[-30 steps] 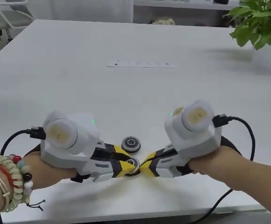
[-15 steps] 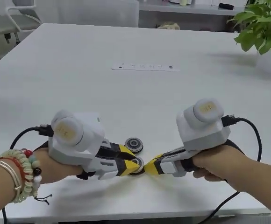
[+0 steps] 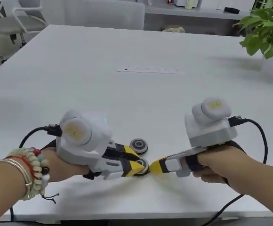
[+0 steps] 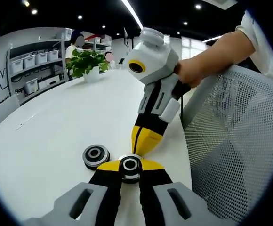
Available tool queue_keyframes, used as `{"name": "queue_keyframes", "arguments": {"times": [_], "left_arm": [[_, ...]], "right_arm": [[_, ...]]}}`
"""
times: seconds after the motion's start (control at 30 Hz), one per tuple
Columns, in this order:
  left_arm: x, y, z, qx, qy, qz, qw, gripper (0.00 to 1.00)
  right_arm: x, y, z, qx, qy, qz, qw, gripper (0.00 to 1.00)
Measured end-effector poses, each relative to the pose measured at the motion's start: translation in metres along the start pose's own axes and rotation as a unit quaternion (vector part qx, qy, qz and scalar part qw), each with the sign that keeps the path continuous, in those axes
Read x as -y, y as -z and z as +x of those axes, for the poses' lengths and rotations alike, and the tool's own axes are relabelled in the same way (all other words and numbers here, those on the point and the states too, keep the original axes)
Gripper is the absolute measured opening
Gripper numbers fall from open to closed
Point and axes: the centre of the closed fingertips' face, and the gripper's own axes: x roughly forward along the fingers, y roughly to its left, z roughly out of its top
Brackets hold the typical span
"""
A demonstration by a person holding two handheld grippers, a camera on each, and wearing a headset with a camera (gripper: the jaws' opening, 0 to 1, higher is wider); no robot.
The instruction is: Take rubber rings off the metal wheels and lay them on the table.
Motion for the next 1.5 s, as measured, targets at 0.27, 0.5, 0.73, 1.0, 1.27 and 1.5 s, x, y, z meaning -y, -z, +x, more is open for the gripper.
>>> {"name": "queue_keyframes", "arguments": {"times": [0.27,0.5,0.73,1.0,1.27,1.5], "left_arm": [[0.0,0.0,0.001,0.008,0.011,-0.016,0.9998,0.08],[0.0,-0.001,0.002,0.013,0.009,-0.011,0.9998,0.08],[-0.001,-0.002,0.003,0.015,0.008,-0.001,0.9998,0.08],[-0.001,-0.003,0.003,0.017,0.005,0.002,0.9998,0.08],[-0.001,-0.003,0.004,0.02,0.002,0.0,0.9998,0.08],[-0.001,-0.003,0.004,0.023,-0.003,-0.004,0.9997,0.08]], "right_arm": [[0.003,-0.002,-0.002,0.003,0.0,0.015,0.9999,0.0],[0.004,-0.007,-0.005,0.014,-0.003,0.032,0.9994,0.0],[0.0,-0.01,-0.007,0.009,-0.001,0.019,0.9998,0.0],[-0.005,-0.013,-0.007,0.014,-0.007,0.008,0.9998,0.0],[-0.004,-0.013,-0.007,0.012,0.002,-0.001,0.9999,0.0],[-0.006,-0.014,-0.008,0.013,0.004,-0.01,0.9999,0.0]]}}
